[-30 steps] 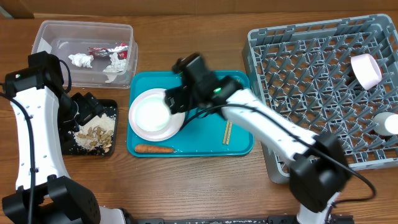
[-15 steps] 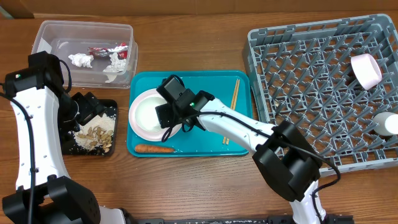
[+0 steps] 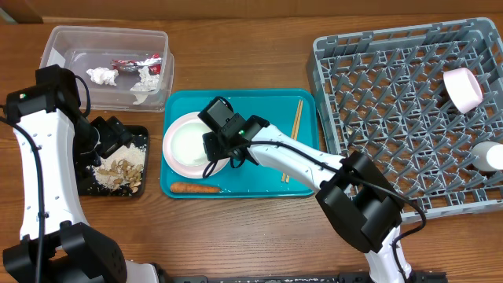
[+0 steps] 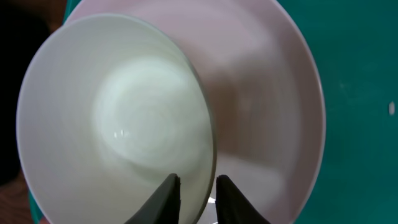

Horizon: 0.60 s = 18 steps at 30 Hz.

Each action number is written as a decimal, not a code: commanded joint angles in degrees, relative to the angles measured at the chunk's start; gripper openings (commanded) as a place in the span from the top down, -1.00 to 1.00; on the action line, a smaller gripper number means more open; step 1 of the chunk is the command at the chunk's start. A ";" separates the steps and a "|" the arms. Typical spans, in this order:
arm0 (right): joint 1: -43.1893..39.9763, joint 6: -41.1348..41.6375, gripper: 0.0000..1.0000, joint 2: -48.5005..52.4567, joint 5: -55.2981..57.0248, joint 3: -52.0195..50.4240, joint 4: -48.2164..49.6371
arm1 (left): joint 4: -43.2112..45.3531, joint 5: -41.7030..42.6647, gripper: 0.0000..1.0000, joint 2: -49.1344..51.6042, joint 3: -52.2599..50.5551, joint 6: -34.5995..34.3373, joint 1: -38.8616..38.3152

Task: Sort waste into correct bins and load items into the dishwasher
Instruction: 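Reach the right gripper to the pink-rimmed bowl on the plate and grasp it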

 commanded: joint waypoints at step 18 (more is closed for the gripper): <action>-6.05 0.55 0.92 -6.05 4.52 4.72 -3.19 | 0.33 0.44 -1.00 -1.38 0.72 -0.17 0.09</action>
